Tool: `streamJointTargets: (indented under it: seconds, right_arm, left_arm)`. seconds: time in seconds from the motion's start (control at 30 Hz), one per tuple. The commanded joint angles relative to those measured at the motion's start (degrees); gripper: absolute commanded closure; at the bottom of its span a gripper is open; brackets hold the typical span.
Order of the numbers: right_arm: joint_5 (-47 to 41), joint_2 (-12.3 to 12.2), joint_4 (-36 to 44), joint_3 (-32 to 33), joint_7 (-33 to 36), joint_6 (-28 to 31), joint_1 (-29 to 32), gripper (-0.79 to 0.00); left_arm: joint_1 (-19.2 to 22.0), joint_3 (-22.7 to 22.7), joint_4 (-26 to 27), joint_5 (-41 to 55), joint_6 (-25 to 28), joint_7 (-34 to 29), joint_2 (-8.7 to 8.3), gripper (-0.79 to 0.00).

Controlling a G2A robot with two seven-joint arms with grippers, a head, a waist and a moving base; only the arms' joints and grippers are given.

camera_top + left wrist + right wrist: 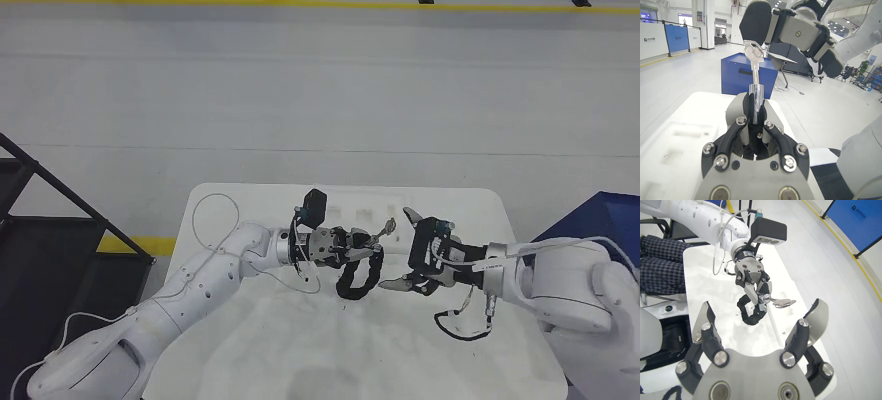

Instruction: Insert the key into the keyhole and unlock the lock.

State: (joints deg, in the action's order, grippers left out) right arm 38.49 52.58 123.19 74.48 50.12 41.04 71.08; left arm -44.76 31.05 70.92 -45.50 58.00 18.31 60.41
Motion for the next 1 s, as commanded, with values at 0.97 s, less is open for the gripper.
streamJointTargets:
  seconds: [0.97]
  right_arm:
    - [8.5,-1.0,2.0,-6.4,5.1,1.9,-3.5,-0.785]
  left_arm:
    - [2.7,-4.6,-1.2,-1.2,0.0,2.0,-0.58,0.000]
